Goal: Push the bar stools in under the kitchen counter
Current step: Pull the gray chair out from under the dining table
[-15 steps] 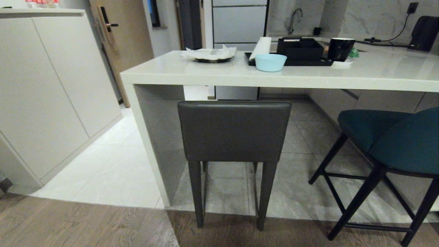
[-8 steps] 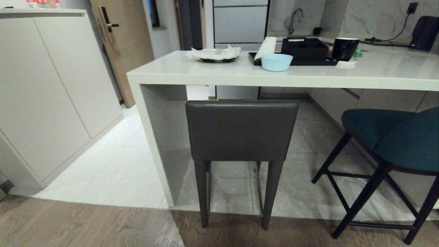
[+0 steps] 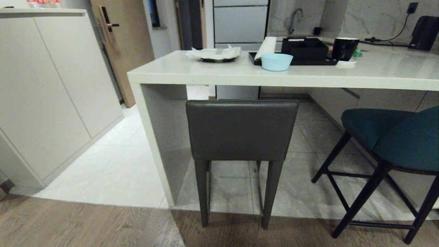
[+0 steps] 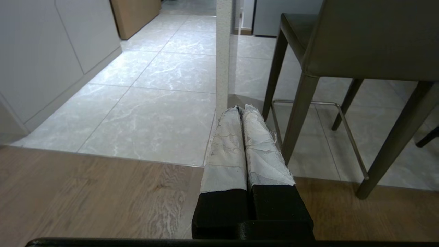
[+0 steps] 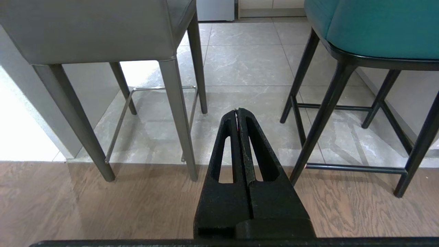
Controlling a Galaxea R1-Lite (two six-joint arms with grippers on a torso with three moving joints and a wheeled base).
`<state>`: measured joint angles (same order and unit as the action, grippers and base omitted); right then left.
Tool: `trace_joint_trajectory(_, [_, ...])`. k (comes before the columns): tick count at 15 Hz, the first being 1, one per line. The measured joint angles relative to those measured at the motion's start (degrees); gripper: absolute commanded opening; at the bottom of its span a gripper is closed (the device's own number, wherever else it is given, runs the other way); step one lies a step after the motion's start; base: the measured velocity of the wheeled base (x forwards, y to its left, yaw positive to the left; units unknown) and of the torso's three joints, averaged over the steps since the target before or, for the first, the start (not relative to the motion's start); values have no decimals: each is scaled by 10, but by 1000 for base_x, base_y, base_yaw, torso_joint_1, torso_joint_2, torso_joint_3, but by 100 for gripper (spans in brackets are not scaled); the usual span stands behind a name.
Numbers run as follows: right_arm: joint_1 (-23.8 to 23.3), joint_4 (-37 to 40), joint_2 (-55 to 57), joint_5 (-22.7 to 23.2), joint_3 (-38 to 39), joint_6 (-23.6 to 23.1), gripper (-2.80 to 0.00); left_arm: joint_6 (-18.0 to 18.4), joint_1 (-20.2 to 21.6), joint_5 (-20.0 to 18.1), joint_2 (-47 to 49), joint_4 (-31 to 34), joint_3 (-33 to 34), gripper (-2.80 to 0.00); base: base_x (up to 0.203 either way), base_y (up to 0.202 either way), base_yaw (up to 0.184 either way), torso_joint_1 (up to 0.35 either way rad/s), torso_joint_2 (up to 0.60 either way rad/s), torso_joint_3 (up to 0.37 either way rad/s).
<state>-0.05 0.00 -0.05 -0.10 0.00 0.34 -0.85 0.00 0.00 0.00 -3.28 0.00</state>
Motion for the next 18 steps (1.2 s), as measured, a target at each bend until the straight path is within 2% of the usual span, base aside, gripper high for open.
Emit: trace_joint_trajectory(18, [0,0,0,1,0,0,-280,0,0,1,0,0,0,-280,0,0,0,0,0,0])
